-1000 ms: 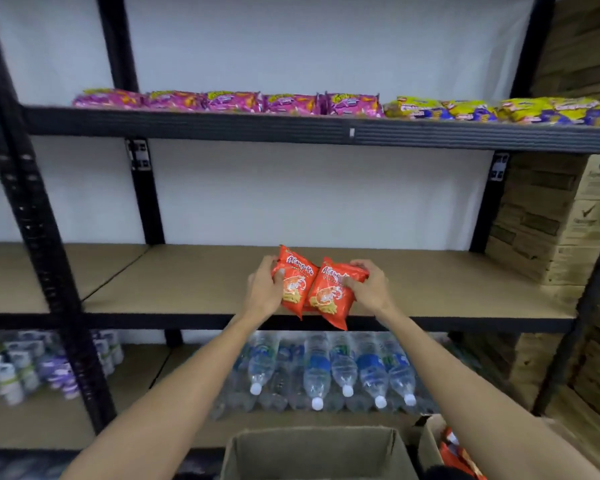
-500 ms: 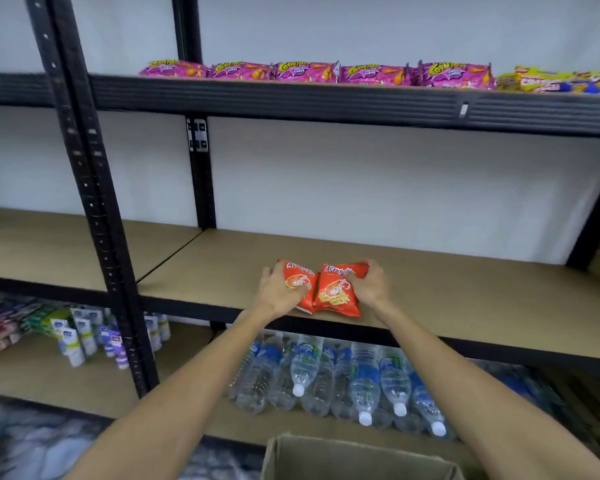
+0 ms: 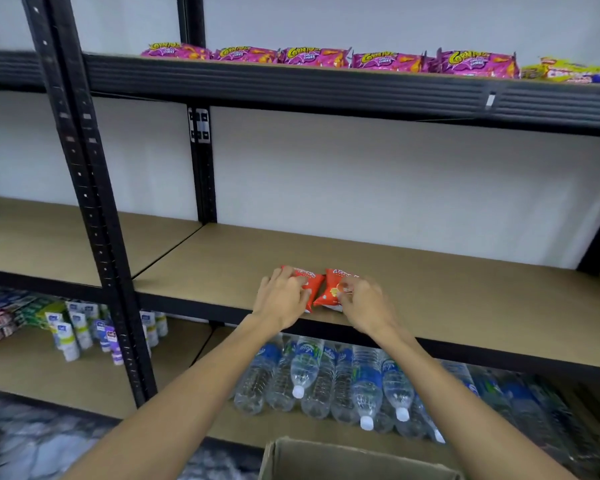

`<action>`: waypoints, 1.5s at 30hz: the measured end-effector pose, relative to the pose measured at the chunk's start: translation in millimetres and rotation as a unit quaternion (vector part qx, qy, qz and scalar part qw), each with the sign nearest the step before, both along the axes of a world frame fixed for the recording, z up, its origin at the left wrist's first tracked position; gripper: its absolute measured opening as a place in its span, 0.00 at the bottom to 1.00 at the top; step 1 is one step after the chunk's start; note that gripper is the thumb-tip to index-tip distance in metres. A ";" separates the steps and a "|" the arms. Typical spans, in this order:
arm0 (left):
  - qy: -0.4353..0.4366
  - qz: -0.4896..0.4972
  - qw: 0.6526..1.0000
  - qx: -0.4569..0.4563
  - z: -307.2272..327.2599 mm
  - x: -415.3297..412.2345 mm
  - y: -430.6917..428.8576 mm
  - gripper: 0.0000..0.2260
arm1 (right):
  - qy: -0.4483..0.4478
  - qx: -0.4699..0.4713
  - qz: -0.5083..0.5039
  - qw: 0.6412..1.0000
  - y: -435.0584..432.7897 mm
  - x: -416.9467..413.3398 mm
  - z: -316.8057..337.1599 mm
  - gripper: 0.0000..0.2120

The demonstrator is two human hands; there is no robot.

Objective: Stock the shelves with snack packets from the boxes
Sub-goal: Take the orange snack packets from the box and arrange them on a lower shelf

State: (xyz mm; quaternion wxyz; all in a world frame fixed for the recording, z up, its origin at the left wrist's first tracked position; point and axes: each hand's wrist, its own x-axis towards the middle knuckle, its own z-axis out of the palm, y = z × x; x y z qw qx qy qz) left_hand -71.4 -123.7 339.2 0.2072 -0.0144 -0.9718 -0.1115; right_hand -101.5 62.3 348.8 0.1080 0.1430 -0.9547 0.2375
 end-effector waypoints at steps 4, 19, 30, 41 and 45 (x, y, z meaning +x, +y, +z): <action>-0.026 0.030 0.998 0.043 -0.8 -7.5 -6.6 0.18 | -0.010 -0.014 0.024 1.000 -11.2 -14.6 -11.6 0.14; -0.014 0.070 0.987 0.146 -16.5 -91.8 -101.8 0.17 | 0.012 -0.034 0.070 0.997 -117.9 -105.0 -24.9 0.18; 0.038 0.103 0.974 0.196 -27.2 -192.2 -219.6 0.14 | 0.038 -0.042 0.135 0.989 -233.6 -208.7 -36.1 0.17; 0.070 0.104 0.971 0.205 -34.5 -237.4 -284.7 0.15 | 0.077 -0.028 0.165 0.983 -301.0 -257.7 -44.2 0.20; 0.067 0.111 0.974 0.184 -37.5 -239.2 -289.3 0.16 | 0.091 -0.014 0.177 0.980 -303.6 -257.7 -46.2 0.21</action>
